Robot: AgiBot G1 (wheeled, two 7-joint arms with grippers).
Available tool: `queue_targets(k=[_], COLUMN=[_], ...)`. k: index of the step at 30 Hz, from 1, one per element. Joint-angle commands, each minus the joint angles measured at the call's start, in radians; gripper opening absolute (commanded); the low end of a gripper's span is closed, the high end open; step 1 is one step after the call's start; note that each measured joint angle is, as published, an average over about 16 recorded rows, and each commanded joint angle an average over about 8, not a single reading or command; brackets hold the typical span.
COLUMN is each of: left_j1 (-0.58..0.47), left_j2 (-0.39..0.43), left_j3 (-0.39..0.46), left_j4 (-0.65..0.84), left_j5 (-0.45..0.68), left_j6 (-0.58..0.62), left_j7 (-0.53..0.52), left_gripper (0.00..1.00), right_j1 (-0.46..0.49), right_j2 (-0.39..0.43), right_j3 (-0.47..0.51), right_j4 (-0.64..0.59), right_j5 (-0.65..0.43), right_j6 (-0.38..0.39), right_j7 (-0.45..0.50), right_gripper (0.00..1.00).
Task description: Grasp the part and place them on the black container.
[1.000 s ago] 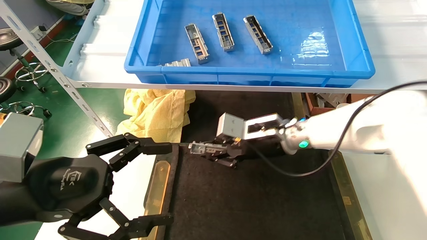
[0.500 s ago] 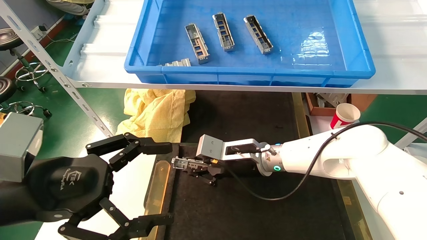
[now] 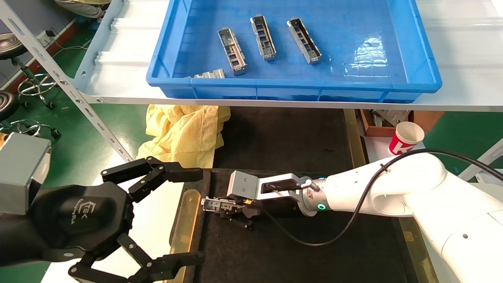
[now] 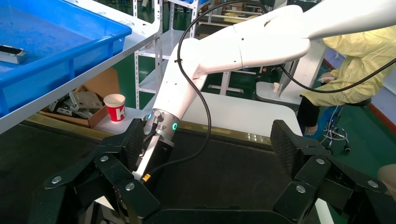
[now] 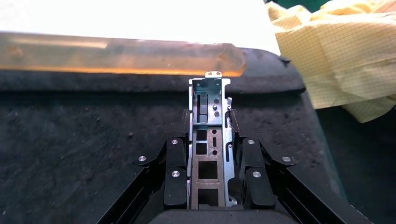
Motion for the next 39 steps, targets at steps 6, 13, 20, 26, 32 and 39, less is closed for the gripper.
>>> queue_targets(k=[6, 13, 20, 26, 32, 39], left_j1=[0.000, 0.000, 0.000, 0.000, 0.000, 0.000], left_j2=[0.000, 0.000, 0.000, 0.000, 0.000, 0.000], left_j3=[0.000, 0.000, 0.000, 0.001, 0.001, 0.001], left_j4=[0.000, 0.000, 0.000, 0.000, 0.000, 0.000], left_j5=[0.000, 0.000, 0.000, 0.000, -0.001, -0.001], left_j6=[0.000, 0.000, 0.000, 0.000, 0.000, 0.000], left_j7=[0.000, 0.000, 0.000, 0.000, 0.000, 0.000], left_gripper=[1.00, 1.00, 1.00, 1.00, 1.00, 1.00], right_j1=[0.004, -0.001, 0.002, 0.009, 0.021, 0.045], right_j2=[0.002, 0.001, 0.003, 0.005, 0.007, 0.019], right_j3=[-0.041, -0.070, -0.093, -0.101, -0.100, -0.085], right_j4=[0.001, -0.001, -0.012, -0.020, -0.030, -0.056], right_j5=[0.018, 0.038, 0.058, 0.084, 0.121, 0.175], right_j6=[-0.011, -0.006, 0.008, 0.003, -0.025, -0.110], right_j7=[0.000, -0.009, -0.019, -0.037, -0.060, -0.094], right_gripper=[0.00, 0.29, 1.00, 1.00, 1.00, 1.00])
